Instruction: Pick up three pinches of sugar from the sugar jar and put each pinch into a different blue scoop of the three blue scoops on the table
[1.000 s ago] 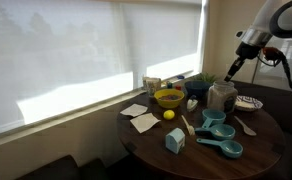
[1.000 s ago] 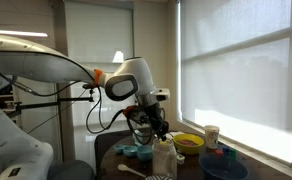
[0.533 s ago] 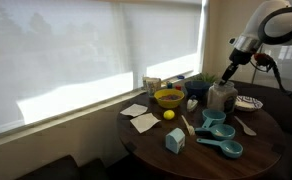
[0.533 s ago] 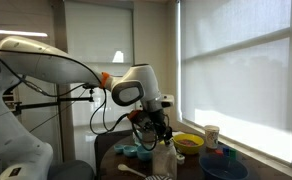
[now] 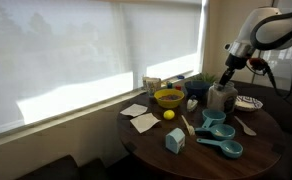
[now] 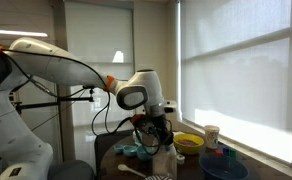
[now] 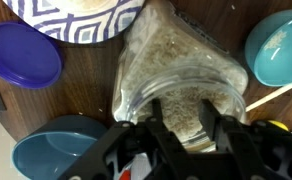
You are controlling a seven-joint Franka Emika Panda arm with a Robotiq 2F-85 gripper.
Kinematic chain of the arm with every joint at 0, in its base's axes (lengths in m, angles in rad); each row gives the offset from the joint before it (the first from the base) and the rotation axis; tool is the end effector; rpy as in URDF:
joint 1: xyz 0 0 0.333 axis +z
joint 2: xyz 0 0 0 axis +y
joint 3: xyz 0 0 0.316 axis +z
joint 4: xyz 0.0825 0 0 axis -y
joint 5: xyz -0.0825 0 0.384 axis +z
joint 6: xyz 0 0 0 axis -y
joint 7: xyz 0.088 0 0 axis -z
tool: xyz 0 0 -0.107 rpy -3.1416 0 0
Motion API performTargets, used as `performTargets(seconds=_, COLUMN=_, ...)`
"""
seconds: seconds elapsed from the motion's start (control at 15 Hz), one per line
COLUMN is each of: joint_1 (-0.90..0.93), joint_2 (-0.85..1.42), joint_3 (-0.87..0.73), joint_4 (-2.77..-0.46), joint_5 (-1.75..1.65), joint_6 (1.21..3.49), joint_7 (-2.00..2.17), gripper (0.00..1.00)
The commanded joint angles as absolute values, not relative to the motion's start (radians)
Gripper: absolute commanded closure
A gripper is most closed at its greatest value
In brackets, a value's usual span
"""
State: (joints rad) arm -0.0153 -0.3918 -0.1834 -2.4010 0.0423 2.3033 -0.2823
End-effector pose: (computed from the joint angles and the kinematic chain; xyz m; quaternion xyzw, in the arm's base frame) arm 0.4449 -0.0934 0.4884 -0.9878 -0.0313 -0.1512 0.0175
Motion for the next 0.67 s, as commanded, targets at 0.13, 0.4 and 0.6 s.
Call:
performTargets(seconds=0.13, joint_1=-0.02, joint_2=-0.341, joint_3=-0.169, joint_4=-2.364, joint_5=0.045, joint_6=2.294, joint_7=-0.288, gripper=0.57)
performTargets(seconds=0.4, joint_1=-0.021, joint_2=-0.329, joint_3=-0.168, joint_4=-2.355, joint_5=0.045, joint_6=2.297, joint_7=-0.292, gripper=0.91)
performTargets(seconds=0.6, joint_1=-0.021, joint_2=-0.317, joint_3=-0.167, joint_4=-2.355, joint_5=0.046, joint_6=2.295, joint_7=-0.294, gripper=1.0)
